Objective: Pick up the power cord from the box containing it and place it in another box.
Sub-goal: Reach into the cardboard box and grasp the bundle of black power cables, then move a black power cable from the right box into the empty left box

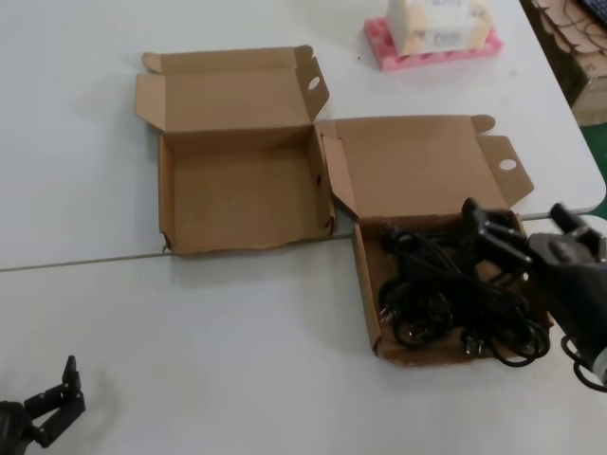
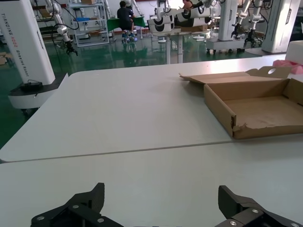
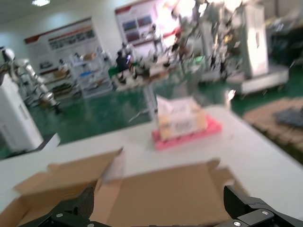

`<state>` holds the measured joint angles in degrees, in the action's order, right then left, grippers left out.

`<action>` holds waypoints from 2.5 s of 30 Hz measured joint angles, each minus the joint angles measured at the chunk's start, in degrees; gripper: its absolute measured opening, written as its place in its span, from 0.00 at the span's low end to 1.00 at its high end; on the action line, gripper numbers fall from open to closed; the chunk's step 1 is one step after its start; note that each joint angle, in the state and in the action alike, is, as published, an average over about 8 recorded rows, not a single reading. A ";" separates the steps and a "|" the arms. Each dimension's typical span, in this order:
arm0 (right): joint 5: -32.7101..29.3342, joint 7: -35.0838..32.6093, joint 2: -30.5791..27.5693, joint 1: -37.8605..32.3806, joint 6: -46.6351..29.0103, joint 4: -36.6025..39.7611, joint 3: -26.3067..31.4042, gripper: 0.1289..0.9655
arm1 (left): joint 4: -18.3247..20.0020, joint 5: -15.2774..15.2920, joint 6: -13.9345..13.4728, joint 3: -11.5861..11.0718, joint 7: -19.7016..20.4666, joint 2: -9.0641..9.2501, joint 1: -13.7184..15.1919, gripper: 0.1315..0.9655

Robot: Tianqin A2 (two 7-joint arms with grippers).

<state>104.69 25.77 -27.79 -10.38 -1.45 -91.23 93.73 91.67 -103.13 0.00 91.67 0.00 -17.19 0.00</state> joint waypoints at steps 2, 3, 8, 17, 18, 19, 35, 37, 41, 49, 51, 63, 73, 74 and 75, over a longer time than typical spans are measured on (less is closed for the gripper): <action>-0.10 0.00 0.01 -1.46 -4.95 2.96 -1.56 1.00 | 0.00 0.00 0.00 0.00 0.00 0.00 0.00 0.91; -0.29 0.00 0.08 -2.15 -7.65 4.53 -2.38 1.00 | 0.00 0.00 0.00 0.00 0.00 0.00 0.00 0.90; -4.29 0.00 0.84 -4.78 -19.16 10.81 -5.95 1.00 | 0.00 0.00 0.00 0.01 0.00 0.00 0.00 0.83; -11.65 0.00 0.52 -6.71 -28.22 14.65 -7.22 0.98 | 0.00 0.00 0.00 0.01 0.00 0.00 0.00 0.63; -12.19 0.00 0.17 -6.84 -28.37 14.83 -6.80 0.97 | 0.00 0.00 0.00 0.01 0.00 0.00 0.00 0.60; -12.63 0.00 -0.20 -6.98 -28.38 14.99 -6.33 0.97 | 0.00 0.00 0.00 0.01 0.00 0.00 0.00 0.57; -14.22 0.00 -5.51 -6.74 -26.53 14.47 -2.29 0.73 | 0.00 0.01 0.00 0.00 0.00 0.00 0.00 0.20; -14.06 0.00 -5.62 -6.41 -26.97 14.22 -2.98 0.68 | 0.00 0.01 0.00 0.00 0.00 0.00 0.00 0.20; -13.80 0.00 -5.61 -5.52 -28.23 13.74 -4.67 0.63 | 0.00 0.01 0.00 0.00 0.00 0.00 0.00 0.14; -13.80 0.00 -5.62 -3.73 -30.40 13.19 -6.50 0.44 | 0.00 0.00 0.00 0.00 0.00 0.00 0.00 0.06; -13.82 0.00 -5.63 -3.50 -30.83 13.18 -6.77 0.38 | 0.00 0.00 0.00 0.00 0.00 0.00 0.00 0.05; -13.46 0.00 -4.88 -3.32 -33.81 12.35 -10.15 0.15 | 0.00 0.00 0.00 0.00 0.01 0.00 0.00 0.04; -12.29 0.00 -2.43 -2.99 -38.83 9.81 -16.29 0.07 | 0.00 0.01 0.00 0.00 0.02 0.00 0.00 0.04; -12.20 0.00 -2.18 -2.97 -39.23 9.54 -16.79 0.07 | 0.00 0.01 0.00 0.00 0.02 0.00 0.00 0.04; -12.09 0.00 -1.89 -2.98 -39.61 9.25 -17.26 0.06 | 0.00 0.01 0.00 0.00 0.02 0.00 0.00 0.04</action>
<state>92.61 25.77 -29.68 -13.36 -41.06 -81.98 76.48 91.67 -103.12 0.00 91.68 0.02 -17.19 0.00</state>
